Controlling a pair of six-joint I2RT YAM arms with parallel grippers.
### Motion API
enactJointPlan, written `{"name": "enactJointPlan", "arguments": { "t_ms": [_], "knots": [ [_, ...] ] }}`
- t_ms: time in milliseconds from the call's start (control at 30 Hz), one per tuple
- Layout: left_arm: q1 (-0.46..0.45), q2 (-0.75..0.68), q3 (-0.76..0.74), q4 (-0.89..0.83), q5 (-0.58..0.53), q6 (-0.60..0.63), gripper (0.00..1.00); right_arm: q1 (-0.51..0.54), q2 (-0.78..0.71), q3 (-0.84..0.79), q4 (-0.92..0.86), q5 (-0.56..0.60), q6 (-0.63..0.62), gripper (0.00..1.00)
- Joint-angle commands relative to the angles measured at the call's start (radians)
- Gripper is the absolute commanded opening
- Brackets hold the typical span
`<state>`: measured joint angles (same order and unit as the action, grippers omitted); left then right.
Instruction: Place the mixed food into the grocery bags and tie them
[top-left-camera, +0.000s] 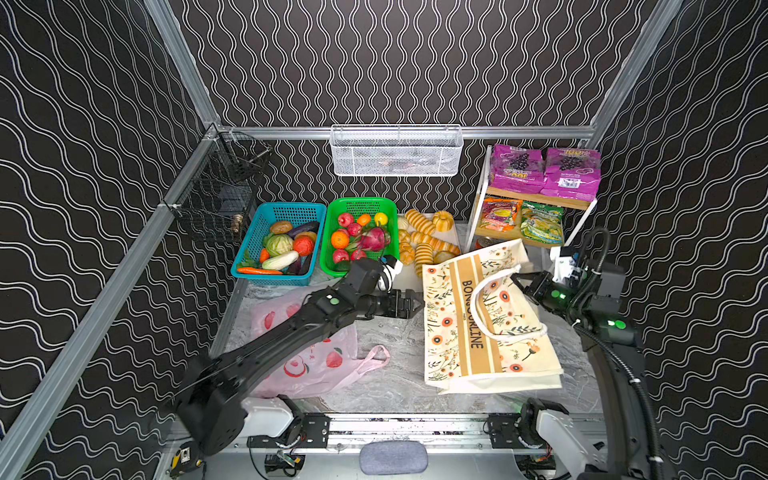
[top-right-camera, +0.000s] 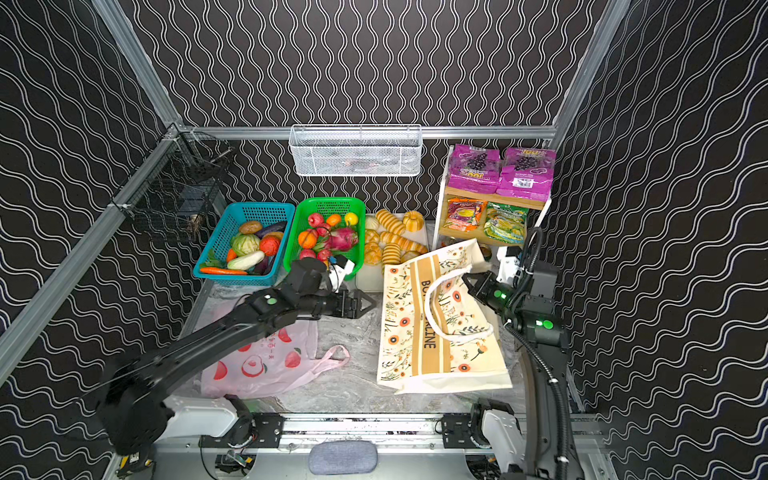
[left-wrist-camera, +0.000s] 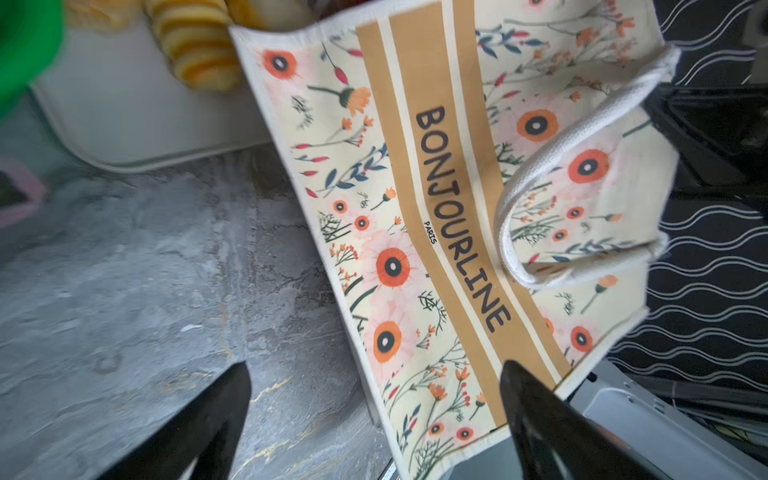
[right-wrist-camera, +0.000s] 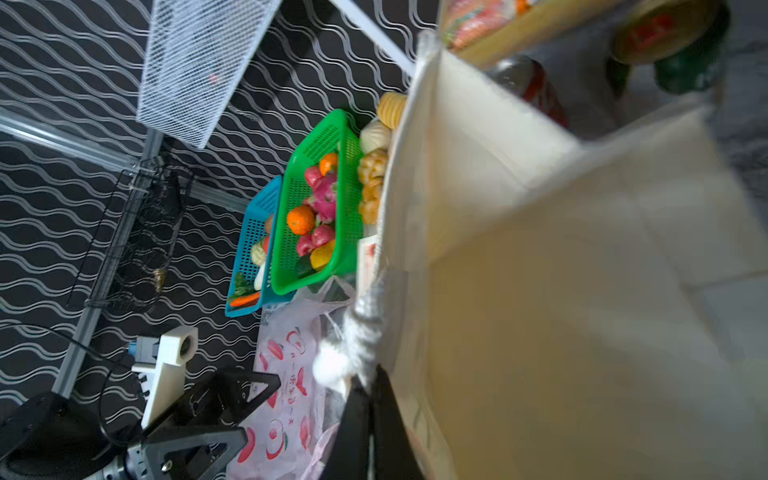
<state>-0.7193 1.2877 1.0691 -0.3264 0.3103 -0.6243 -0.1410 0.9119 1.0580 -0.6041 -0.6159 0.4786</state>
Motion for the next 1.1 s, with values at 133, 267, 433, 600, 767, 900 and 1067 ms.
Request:
{"name": "enactJointPlan", "arguments": {
  "t_ms": [133,267,433,600,767,900,1067],
  "knots": [
    [0.009,-0.098,0.185,-0.295,-0.128,0.038,0.95,0.296,0.135,0.378,-0.274,0.213,0.193,0.00],
    [0.011,-0.138,0.161,-0.233,-0.119,0.043,0.91,0.557,0.227,0.455,-0.307,0.472,0.258,0.00],
    [0.018,-0.160,0.195,-0.236,-0.100,0.042,0.88,0.799,0.375,0.502,-0.335,0.750,0.426,0.00],
    [0.028,-0.205,0.148,-0.292,-0.216,0.008,0.86,0.885,0.455,0.397,-0.120,0.781,0.540,0.00],
    [0.049,-0.226,0.125,-0.319,-0.186,0.019,0.84,0.902,0.508,0.560,-0.246,0.944,0.468,0.00],
    [0.050,-0.209,0.112,-0.275,-0.120,0.031,0.80,0.902,0.496,0.675,-0.428,1.082,0.407,0.00],
    [0.050,-0.160,0.123,-0.224,-0.057,0.031,0.73,0.902,0.453,0.720,-0.591,1.148,0.370,0.00]
  ]
}}
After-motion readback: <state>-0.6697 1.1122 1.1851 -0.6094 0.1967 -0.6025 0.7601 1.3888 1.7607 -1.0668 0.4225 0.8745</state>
